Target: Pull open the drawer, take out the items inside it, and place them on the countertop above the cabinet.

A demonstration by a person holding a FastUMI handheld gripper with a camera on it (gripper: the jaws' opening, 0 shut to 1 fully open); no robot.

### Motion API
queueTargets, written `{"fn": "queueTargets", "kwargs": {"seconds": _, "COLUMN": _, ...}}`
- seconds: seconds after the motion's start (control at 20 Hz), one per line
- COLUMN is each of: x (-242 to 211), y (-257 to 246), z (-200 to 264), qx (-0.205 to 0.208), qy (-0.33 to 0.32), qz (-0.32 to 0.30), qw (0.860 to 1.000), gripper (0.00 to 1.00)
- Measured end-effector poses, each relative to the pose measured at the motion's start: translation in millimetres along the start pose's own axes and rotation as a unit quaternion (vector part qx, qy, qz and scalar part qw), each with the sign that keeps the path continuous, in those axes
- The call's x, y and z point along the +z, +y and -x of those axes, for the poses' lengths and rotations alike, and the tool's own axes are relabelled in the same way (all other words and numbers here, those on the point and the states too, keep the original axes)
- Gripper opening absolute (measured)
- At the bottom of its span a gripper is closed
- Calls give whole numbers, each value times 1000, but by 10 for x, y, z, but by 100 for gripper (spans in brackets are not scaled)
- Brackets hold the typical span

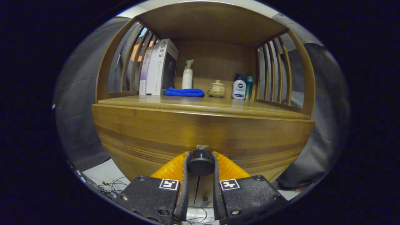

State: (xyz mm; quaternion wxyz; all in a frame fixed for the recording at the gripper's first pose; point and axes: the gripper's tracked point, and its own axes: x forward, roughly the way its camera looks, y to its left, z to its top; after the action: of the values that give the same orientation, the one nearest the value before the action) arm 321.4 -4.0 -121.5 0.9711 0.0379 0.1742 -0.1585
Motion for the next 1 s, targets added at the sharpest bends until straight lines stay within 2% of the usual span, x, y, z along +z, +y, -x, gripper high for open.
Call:
{"fn": "queueTargets", "kwargs": {"seconds": 0.45, "x": -271, "y": 2, "z": 748, "qx": 13, "qy": -2, "qz": -13, "qw": 1000, "gripper": 35}}
{"fn": "queueTargets", "kwargs": {"seconds": 0.55, "x": -334, "y": 63, "z": 932, "qx": 28, "qy": -2, "qz": -31, "qw": 999, "gripper": 35}}
{"fn": "queueTargets", "kwargs": {"seconds": 1.0, "x": -478, "y": 77, "z": 1288, "qx": 44, "qy": 18, "qz": -55, "qw": 997, "gripper": 35}}
